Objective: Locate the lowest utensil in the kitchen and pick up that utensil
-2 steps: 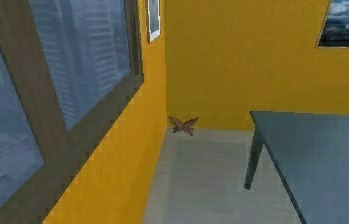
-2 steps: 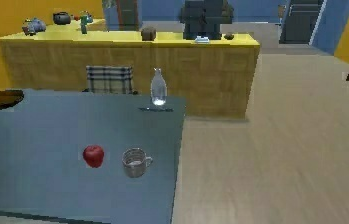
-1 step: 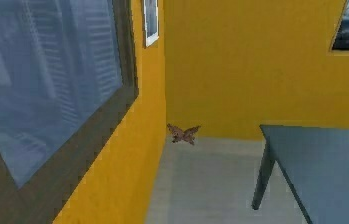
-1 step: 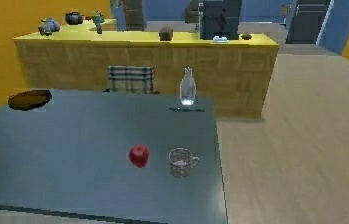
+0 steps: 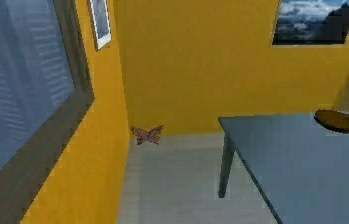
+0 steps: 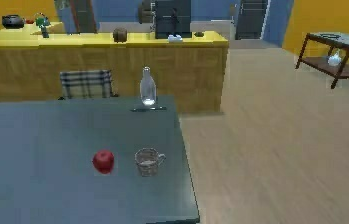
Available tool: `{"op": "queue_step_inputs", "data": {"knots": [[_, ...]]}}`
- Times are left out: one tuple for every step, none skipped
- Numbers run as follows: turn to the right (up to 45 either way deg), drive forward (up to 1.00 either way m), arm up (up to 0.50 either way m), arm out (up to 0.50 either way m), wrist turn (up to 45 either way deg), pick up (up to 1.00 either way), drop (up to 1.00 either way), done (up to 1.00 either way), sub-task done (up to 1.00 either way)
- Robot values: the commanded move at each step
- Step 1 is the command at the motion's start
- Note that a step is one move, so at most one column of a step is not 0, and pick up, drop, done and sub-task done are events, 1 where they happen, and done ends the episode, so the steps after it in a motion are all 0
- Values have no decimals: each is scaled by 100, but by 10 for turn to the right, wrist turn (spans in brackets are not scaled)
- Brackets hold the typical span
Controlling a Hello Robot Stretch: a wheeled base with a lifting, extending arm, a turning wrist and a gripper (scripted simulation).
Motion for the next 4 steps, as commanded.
{"op": "queue_step_inputs", "data": {"knots": [[0, 100, 0, 0, 0, 0, 0, 0, 0], [0, 35, 0, 0, 0, 0, 0, 0, 0], [0, 30, 0, 0, 0, 0, 0, 0, 0], [450, 0, 0, 0, 0, 0, 0, 0, 0]]}}
